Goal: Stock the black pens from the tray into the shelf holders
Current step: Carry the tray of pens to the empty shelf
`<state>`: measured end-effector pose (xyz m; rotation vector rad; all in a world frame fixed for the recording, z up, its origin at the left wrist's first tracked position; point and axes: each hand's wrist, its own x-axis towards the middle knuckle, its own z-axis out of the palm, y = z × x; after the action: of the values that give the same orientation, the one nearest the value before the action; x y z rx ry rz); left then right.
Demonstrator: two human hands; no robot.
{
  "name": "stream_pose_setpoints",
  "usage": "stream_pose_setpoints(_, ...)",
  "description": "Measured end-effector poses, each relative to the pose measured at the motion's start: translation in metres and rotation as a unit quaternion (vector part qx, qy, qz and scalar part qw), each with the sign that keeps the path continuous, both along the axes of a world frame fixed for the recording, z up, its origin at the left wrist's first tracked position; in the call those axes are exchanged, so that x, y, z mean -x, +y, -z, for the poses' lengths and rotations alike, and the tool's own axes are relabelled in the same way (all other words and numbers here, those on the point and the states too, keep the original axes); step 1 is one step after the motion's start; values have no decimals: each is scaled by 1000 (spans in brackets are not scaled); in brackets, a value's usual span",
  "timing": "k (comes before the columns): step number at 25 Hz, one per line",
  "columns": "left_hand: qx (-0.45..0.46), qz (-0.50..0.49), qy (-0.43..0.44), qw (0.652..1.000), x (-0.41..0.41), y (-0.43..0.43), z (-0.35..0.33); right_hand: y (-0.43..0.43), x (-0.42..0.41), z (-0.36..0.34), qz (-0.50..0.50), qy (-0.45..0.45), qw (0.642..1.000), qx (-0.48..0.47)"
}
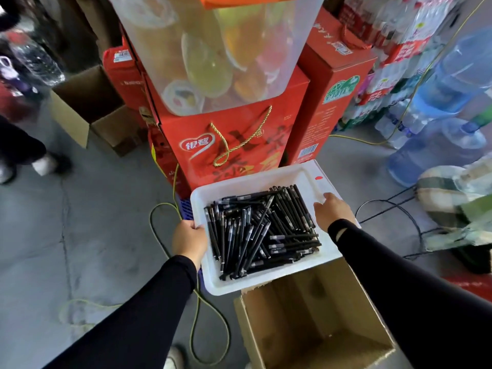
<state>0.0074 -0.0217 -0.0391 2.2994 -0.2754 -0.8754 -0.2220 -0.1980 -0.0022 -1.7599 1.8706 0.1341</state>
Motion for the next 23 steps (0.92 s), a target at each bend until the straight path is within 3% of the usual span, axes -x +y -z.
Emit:
stream_pose_setpoints(10, 45, -43, 35, 997, -14, 33, -40, 25, 4, -31, 60, -57, 996, 20)
stream_pose_setpoints(23, 73, -72, 25, 994, -58, 135, -202, 109, -30, -186, 0, -110, 994, 30)
